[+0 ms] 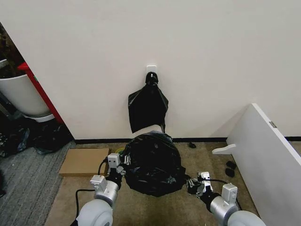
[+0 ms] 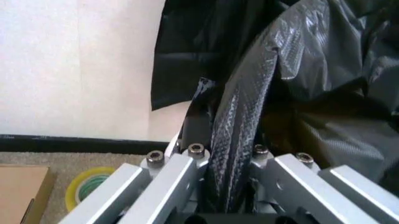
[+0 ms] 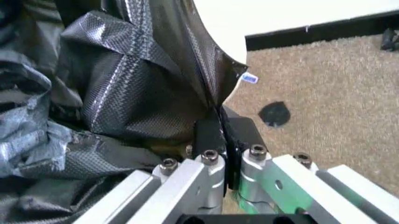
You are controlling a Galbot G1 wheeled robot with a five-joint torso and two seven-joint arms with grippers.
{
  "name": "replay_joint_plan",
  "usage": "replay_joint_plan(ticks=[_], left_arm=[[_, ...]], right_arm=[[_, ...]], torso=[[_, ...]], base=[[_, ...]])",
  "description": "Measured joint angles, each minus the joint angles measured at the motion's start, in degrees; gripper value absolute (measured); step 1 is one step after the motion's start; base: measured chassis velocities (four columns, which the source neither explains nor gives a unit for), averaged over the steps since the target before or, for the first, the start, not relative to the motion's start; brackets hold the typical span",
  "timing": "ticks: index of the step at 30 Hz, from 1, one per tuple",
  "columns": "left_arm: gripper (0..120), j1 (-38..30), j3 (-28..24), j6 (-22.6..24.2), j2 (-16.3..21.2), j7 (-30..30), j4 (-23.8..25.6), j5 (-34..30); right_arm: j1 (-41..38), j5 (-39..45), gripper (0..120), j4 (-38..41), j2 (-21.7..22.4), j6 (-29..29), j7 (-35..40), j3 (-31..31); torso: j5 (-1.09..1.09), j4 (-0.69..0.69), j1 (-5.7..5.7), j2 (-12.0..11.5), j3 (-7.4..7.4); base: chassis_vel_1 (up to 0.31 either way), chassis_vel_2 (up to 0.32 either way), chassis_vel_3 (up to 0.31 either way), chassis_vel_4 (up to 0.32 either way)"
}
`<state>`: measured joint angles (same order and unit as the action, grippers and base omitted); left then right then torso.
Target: Place the garbage bag over the trash bin.
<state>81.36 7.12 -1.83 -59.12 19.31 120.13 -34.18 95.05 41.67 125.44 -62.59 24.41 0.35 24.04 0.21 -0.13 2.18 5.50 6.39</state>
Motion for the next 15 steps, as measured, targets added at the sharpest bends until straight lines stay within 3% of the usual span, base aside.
replay_joint_plan(ticks=[5, 8, 13, 15], left_arm=[[1, 0.0, -0.1, 0.1, 0.1, 0.0, 0.0, 0.0], [1, 0.1, -0.4, 0.3, 0.1, -0.1, 0.1, 0.0], [1, 0.1, -0.7, 0.4, -0.1, -0.1, 0.0, 0.2], [1, 0.0, -0.8, 0.5, -0.2, 0.0, -0.5, 0.4]], right_arm=[[-0.2, 0.3, 0, 0.2, -0.1, -0.3, 0.2, 0.1], [-0.2, 0.4, 15, 1.4, -0.2, -1.0, 1.3, 1.0], [-0.2, -0.1, 28, 3.8, -0.6, -0.7, 3.7, 2.9], [0.1, -1.5, 39, 5.4, -0.5, -0.2, 4.9, 4.9]], torso=[[0.0, 0.0, 0.0, 0.0, 0.0], [0.0, 0.0, 0.0, 0.0, 0.0], [-0.01, 0.0, 0.0, 0.0, 0.0], [0.0, 0.0, 0.0, 0.0, 0.0]], base=[[0.0, 0.0, 0.0, 0.0], [0.0, 0.0, 0.0, 0.0], [0.0, 0.0, 0.0, 0.0], [0.0, 0.0, 0.0, 0.0]])
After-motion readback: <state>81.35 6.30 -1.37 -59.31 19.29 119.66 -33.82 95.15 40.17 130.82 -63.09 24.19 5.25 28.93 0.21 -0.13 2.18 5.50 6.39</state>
